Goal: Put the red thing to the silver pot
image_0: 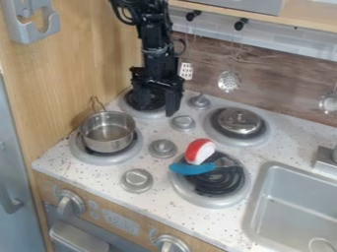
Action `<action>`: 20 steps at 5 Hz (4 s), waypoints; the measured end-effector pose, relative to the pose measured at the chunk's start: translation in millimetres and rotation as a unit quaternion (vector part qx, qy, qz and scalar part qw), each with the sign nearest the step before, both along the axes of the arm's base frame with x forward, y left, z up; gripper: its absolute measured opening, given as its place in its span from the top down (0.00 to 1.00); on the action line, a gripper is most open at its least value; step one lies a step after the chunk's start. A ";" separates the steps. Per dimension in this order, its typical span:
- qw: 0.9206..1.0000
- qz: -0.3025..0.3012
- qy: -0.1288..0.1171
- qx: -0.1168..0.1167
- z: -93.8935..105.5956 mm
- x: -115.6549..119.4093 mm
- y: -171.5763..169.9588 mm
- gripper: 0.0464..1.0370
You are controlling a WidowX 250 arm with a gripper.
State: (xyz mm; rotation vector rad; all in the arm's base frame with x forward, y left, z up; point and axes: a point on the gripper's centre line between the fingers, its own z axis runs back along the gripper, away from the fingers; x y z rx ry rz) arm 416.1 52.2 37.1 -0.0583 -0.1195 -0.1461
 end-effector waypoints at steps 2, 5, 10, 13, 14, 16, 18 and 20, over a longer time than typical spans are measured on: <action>0.999 -0.023 0.029 -0.015 -26.4 -7.4 -20.5 0.04; 0.996 -0.073 0.038 -0.028 -45.0 -0.1 -74.6 0.04; 0.996 -0.084 0.038 -0.013 -57.7 -2.0 -77.7 0.49; 0.999 -0.008 0.003 0.032 -3.5 -17.3 -2.8 0.49; 0.999 0.030 0.006 0.025 -0.1 -22.1 31.4 0.49; 0.996 0.084 -0.004 0.031 5.1 -27.9 76.1 0.49; 0.993 0.106 0.032 0.031 -35.0 -39.1 90.0 0.49; 0.993 0.104 0.049 0.021 -60.6 -32.7 90.7 0.49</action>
